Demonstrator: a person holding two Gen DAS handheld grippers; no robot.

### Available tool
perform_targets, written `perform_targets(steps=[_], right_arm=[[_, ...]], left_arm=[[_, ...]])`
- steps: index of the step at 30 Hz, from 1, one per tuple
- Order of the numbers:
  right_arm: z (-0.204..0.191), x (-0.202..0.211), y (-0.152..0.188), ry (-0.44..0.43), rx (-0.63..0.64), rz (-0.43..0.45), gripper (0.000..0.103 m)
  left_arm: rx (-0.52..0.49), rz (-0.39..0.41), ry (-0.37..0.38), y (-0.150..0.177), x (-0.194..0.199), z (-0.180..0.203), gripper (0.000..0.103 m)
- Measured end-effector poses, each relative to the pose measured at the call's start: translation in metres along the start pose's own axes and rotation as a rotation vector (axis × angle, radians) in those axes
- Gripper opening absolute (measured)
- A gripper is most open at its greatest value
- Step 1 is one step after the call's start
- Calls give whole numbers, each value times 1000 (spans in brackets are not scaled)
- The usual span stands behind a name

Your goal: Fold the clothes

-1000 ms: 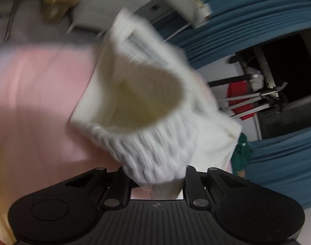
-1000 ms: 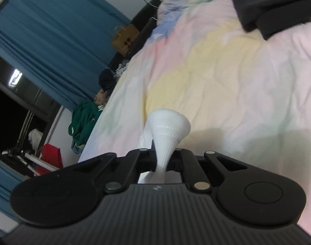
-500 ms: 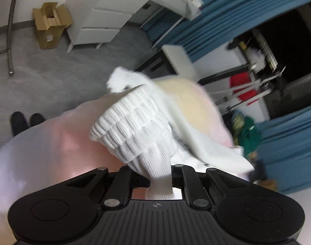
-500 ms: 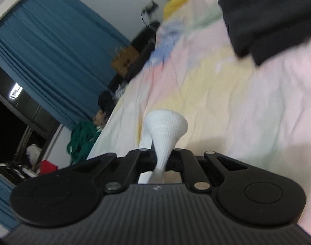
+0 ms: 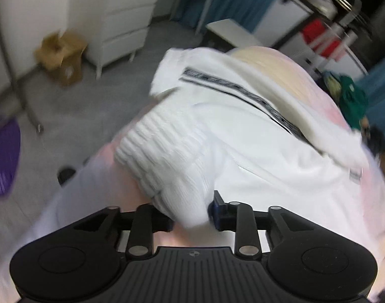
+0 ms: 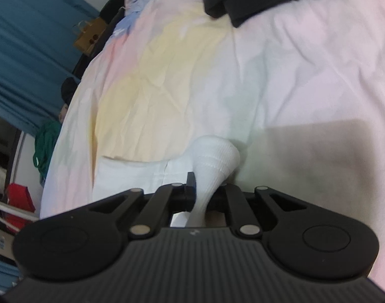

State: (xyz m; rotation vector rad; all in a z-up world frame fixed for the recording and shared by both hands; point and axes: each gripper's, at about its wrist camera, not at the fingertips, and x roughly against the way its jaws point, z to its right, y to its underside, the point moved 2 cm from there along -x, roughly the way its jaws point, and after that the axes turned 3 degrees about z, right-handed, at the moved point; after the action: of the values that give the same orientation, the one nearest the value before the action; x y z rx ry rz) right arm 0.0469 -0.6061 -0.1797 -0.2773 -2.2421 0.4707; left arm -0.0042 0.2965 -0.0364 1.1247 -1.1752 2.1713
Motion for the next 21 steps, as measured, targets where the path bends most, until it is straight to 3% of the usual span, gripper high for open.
perform_targets(steps=[3,4,5,7,10,13,18,21], right_arm=[[-4,6,-1,-4,26,12,32],[-7,12,-2,-5,47,37,47],[-11,19,-3,-5,69,62,62],[-18,34,-4,-3,113,114,70],[-34,61,-4,-27,187,203,74],[-63,89,6,-118,300,263,75],[-112,133,51,-384,484,204,75],[-131,154,80,-499,575,159,75]], left_arm=[[-141,47,-35,12,23,18,68],[-184,66,-47,17,30,24,78],[-227,85,-59,23,38,30,82],[-273,151,-63,30,55,39,86],[-340,251,-68,42,81,52,87],[-395,350,-66,50,104,68,90],[-453,470,-7,55,113,128,94],[-471,476,100,66,104,167,95]])
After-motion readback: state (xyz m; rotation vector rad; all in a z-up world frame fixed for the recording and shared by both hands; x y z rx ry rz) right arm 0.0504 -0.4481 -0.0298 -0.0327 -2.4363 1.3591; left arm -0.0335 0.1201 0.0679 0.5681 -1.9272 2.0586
